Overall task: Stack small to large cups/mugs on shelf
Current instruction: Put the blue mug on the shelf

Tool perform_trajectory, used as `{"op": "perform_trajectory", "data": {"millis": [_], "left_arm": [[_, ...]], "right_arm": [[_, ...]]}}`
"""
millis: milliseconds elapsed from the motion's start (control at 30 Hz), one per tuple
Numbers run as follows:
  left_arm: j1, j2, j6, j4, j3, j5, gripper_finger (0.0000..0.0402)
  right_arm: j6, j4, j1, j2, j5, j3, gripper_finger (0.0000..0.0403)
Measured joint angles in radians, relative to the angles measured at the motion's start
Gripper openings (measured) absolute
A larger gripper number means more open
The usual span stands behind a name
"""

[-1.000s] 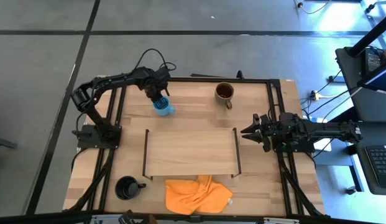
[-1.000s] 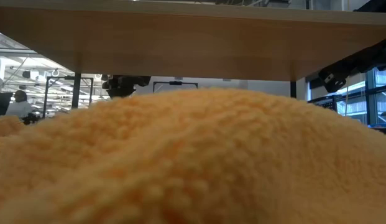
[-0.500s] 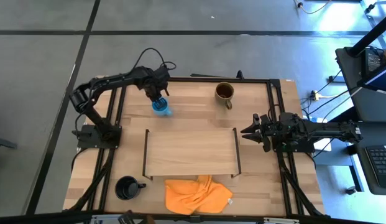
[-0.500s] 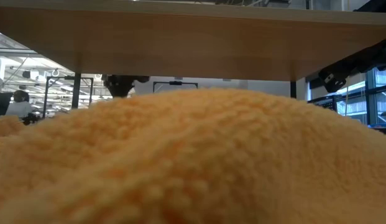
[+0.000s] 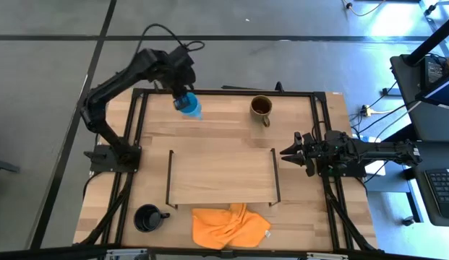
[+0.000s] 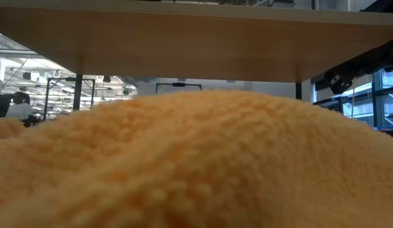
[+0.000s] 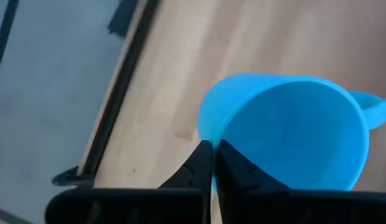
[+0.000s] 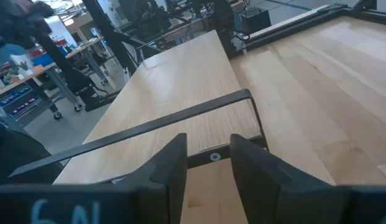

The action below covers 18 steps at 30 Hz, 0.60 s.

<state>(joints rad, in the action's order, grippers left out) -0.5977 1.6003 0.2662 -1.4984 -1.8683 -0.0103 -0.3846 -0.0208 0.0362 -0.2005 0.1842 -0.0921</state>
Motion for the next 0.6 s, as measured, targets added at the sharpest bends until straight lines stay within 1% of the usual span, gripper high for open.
{"op": "perform_trajectory", "data": {"millis": [67,167,367,467,600], "left_arm": [[0.058,-0.002,0.033,-0.057,-0.032,0.007,0.0001],[0.133,-0.032,0.058,-0.071,-0.031,0.072,0.0001],[0.352,-0.021,-0.037,-0.071,-0.029,0.073,0.0],[0.435,-0.021,-0.07,-0.074,-0.031,0.071,0.0],[0.528,-0.019,-0.074,-0.073,-0.031,0.062,0.0]], "right_arm": [[0.0,0.0,0.0,0.0,0.0,0.0,0.0124],[0.0,0.0,0.0,0.0,0.0,0.0,0.0124],[0.0,-0.008,0.0,0.0,0.0,0.0,0.0124],[0.0,-0.008,0.0,0.0,0.0,0.0,0.0124],[0.0,-0.008,0.0,0.0,0.0,0.0,0.0124]]}}
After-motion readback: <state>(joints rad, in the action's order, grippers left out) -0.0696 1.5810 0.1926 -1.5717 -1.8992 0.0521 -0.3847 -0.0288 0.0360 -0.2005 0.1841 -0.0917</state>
